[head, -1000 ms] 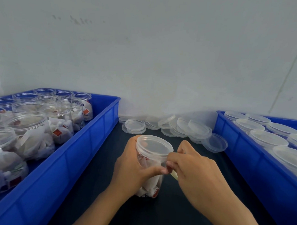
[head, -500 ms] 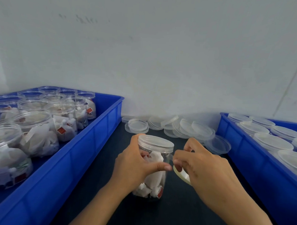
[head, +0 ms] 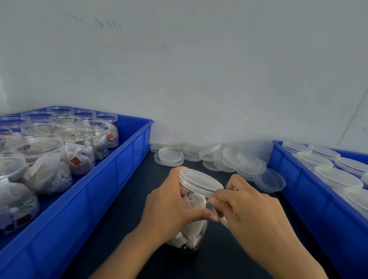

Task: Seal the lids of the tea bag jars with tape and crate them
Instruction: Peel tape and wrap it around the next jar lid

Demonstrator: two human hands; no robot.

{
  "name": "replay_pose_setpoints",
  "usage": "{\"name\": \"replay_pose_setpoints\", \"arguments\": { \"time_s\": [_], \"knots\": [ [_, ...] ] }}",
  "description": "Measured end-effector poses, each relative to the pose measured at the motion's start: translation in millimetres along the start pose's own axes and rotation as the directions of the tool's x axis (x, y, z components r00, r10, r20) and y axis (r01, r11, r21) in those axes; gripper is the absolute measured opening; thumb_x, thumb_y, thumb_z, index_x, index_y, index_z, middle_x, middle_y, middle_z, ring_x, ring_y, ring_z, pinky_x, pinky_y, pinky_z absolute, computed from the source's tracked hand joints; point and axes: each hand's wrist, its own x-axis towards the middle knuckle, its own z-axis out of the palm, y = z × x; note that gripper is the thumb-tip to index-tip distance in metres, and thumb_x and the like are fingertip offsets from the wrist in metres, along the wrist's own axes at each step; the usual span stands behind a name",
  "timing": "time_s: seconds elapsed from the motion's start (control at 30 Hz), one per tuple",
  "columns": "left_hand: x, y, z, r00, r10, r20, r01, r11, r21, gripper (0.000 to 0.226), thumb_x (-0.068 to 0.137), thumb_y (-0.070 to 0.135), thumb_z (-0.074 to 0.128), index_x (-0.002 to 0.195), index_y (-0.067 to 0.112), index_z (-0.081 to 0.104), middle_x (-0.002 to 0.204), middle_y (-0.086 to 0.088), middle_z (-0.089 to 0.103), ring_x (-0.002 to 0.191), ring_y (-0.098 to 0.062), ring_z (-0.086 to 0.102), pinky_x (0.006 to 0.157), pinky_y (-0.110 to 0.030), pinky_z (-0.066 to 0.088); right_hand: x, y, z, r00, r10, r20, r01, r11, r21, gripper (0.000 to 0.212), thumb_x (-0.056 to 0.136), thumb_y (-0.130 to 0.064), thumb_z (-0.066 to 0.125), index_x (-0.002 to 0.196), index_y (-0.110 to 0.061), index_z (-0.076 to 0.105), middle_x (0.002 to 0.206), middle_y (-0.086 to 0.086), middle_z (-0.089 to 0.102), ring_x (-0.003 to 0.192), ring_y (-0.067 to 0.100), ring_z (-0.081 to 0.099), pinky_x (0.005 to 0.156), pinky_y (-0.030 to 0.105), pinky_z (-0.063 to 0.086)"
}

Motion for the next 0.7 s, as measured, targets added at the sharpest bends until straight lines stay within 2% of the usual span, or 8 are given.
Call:
{"name": "replay_pose_setpoints", "arguments": {
  "time_s": [0.2, 0.37, 0.53, 0.7],
  "knots": [
    [-0.4, 1.4, 0.1, 1.0, -0.006, 0.006, 0.006, 1.0, -0.01, 0.105, 0.02, 0.099, 0.052, 0.112, 0.057, 0.027, 0.096, 0.036, 0.053, 0.086, 0.026, 0.048, 0.072, -0.003, 0.039, -0.3, 0.3, 0.6, 0.998, -0.008, -0.056, 0.007, 1.0, -0.01, 0.042, 0.092, -0.057, 0.017, 0.095, -0.036, 0.053, 0.092, -0.014, 0.035, 0.072, 0.01, 0.054, 0.063, 0.025, 0.049],
    [-0.6, 1.7, -0.7, 1.0, -0.003, 0.004, 0.003, 1.0, -0.002, 0.097, 0.021, 0.098, 0.053, 0.106, 0.059, 0.028, 0.092, 0.039, 0.052, 0.083, 0.032, 0.045, 0.069, -0.002, 0.037, -0.4, 0.5, -0.7, 0.998, -0.011, -0.058, 0.011, 1.0, 0.003, 0.04, 0.092, -0.056, 0.015, 0.091, -0.037, 0.051, 0.091, -0.015, 0.034, 0.074, 0.009, 0.054, 0.063, 0.022, 0.047],
    [-1.7, 1.5, 1.6, 1.0, 0.001, -0.007, -0.001, 1.0, -0.012, 0.101, 0.021, 0.098, 0.054, 0.11, 0.059, 0.028, 0.097, 0.039, 0.054, 0.087, 0.027, 0.047, 0.074, -0.004, 0.039, -0.7, -0.8, -0.6, 0.998, 0.005, -0.068, -0.005, 1.0, 0.01, 0.038, 0.09, -0.057, 0.014, 0.082, -0.036, 0.044, 0.092, -0.013, 0.036, 0.071, 0.009, 0.053, 0.059, 0.022, 0.041],
    [-2.9, 2.3, 3.5, 0.999, 0.032, -0.03, -0.031, 0.999, 0.013, 0.088, 0.028, 0.091, 0.06, 0.104, 0.06, 0.029, 0.098, 0.037, 0.052, 0.088, 0.027, 0.048, 0.072, -0.002, 0.037, 0.0, -2.3, 3.2, 0.993, 0.065, -0.099, -0.066, 0.998, -0.005, 0.039, 0.094, -0.058, 0.022, 0.081, -0.035, 0.051, 0.09, -0.012, 0.04, 0.07, 0.009, 0.053, 0.062, 0.024, 0.045]
  ]
}}
